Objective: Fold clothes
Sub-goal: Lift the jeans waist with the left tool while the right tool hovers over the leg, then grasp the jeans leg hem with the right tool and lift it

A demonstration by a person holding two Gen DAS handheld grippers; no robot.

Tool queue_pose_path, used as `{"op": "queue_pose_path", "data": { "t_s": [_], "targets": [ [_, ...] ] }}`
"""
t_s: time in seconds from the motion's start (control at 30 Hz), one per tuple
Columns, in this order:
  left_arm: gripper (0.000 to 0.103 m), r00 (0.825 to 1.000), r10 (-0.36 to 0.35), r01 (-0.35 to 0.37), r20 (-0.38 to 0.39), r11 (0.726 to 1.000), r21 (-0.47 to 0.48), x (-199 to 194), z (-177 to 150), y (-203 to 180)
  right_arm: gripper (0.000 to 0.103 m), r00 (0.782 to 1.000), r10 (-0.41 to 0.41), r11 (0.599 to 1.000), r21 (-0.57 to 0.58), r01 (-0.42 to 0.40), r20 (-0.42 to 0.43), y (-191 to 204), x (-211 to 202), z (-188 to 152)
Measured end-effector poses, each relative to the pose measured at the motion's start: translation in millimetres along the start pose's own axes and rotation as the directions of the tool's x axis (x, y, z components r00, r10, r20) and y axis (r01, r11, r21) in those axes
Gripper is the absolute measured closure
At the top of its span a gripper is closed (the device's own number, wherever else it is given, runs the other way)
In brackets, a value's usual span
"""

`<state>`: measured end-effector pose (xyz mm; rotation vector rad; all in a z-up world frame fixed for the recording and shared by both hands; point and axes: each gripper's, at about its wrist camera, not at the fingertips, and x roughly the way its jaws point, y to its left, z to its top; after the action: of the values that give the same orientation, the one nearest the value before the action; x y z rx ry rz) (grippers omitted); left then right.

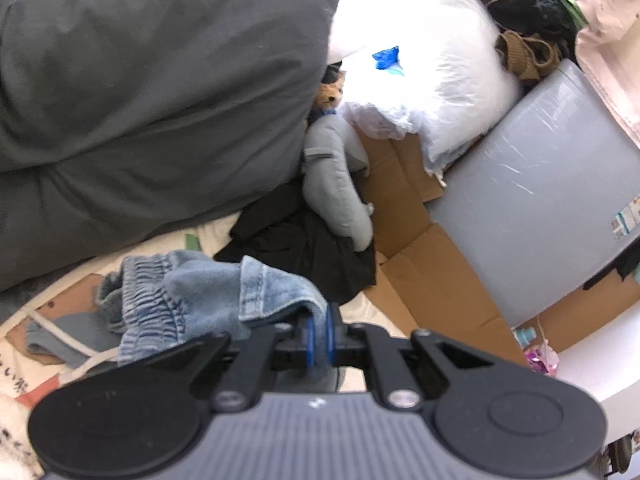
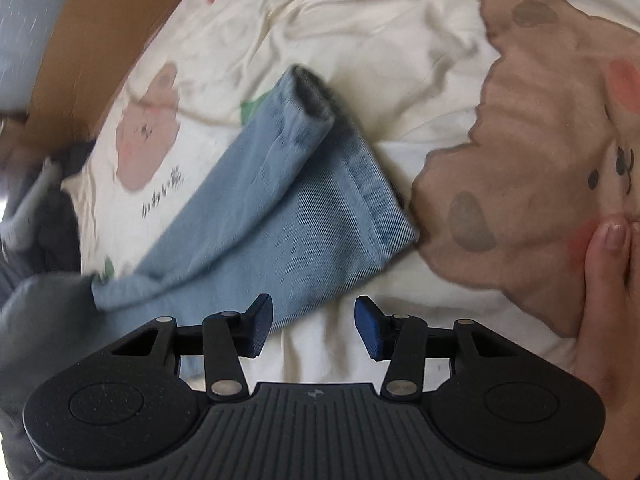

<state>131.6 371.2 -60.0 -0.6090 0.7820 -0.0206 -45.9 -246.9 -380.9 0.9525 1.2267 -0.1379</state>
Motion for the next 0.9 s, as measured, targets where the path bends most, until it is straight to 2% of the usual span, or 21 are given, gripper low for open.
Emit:
{"op": "queue_pose_path", "data": {
  "t_s": [0.1, 0.23, 0.4, 0.5, 0.63, 0.8, 0.9],
  "targets": [
    [0.097, 1.000, 0.020, -0.020, 0.003, 1.000, -0.006, -5, 1, 6, 0.053, 1.000, 0.004, 0.997, 0.078, -0.004, 0.000, -16, 11, -1],
    [0.097, 0.999, 0.041, -0.041, 0.006, 0.999, -0.011, -9, 2, 12, 0.053, 0.997, 0.055, 0.981, 0.185, -0.063, 0.049, -29, 15, -1],
    [0.097, 0.998, 0.061, -0.061, -0.004, 0.998, -0.018, -8, -3, 20, 0.058, 0.990, 0.099, 0.962, 0.243, -0.121, 0.100, -30, 16, 6],
    [0.097, 0.998, 0.065, -0.065, -0.003, 0.998, -0.024, -7, -7, 24, 0.067, 0.989, 0.102, 0.958, 0.258, -0.127, 0.110, -34, 15, 6],
    [0.097, 0.998, 0.066, -0.066, 0.003, 0.997, -0.036, -8, -9, 26, 0.098, 0.987, 0.106, 0.952, 0.273, -0.137, 0.123, -37, 13, 7],
    [0.098, 0.999, 0.047, -0.047, 0.009, 0.998, -0.049, -14, -13, 26, 0.101, 0.987, 0.106, 0.965, 0.225, -0.131, 0.121, -21, -4, 14],
    [0.098, 1.000, 0.028, -0.027, 0.009, 0.998, -0.048, -20, -17, 24, 0.102, 0.988, 0.100, 0.981, 0.156, -0.119, 0.119, 1, -23, 15]
  ]
}}
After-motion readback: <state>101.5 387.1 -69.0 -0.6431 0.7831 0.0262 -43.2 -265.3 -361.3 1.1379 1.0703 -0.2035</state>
